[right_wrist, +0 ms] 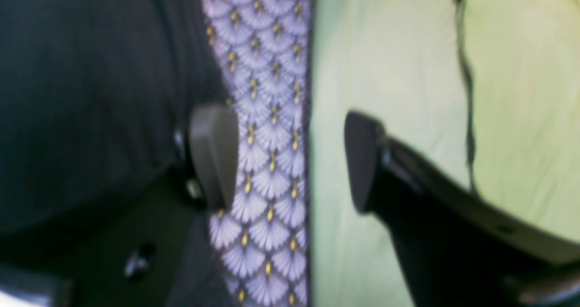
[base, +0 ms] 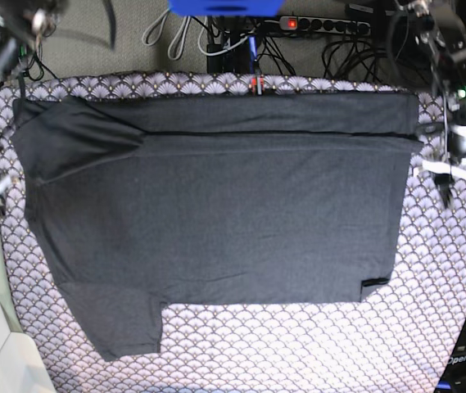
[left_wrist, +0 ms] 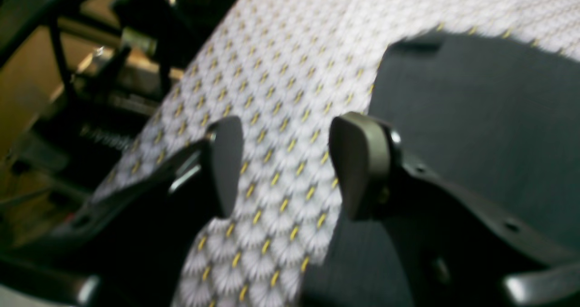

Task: Fold the T-shirt properly
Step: 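Release the shirt and move both grippers toward the shirt's middle sides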

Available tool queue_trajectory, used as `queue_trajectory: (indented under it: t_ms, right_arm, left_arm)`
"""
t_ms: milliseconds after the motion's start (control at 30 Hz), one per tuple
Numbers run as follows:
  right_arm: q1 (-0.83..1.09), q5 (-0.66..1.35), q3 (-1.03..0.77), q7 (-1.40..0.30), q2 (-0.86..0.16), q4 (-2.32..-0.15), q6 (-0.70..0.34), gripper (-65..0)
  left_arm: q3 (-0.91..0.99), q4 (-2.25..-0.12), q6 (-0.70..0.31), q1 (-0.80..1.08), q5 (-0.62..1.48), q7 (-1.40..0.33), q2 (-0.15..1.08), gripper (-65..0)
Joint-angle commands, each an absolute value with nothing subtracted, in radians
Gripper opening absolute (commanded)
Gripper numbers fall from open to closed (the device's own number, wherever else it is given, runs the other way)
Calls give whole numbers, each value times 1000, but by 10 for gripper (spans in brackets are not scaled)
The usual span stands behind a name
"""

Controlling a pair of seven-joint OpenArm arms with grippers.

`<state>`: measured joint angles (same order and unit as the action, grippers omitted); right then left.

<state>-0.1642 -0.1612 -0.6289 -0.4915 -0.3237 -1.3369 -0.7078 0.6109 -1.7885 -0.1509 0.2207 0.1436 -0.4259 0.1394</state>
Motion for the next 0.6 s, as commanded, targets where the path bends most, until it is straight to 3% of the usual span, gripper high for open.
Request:
queue_trajectory:
  t_ms: [0, 267, 567]
  right_arm:
    - [-220, -168, -618, -470, -348, -1308, -698, -272]
    - [-567, -306, -509, -366, -351, -871, -698, -272]
    - [-727, -309, -400, -174, -374, -544, -667, -272]
  left_arm:
    - [605, -1801, -140, 196, 150, -410, 156, -311]
    - [564, -1661, -140, -10, 148, -410, 159, -311]
    - [446, -1406, -140, -168, 150, -404, 257, -313]
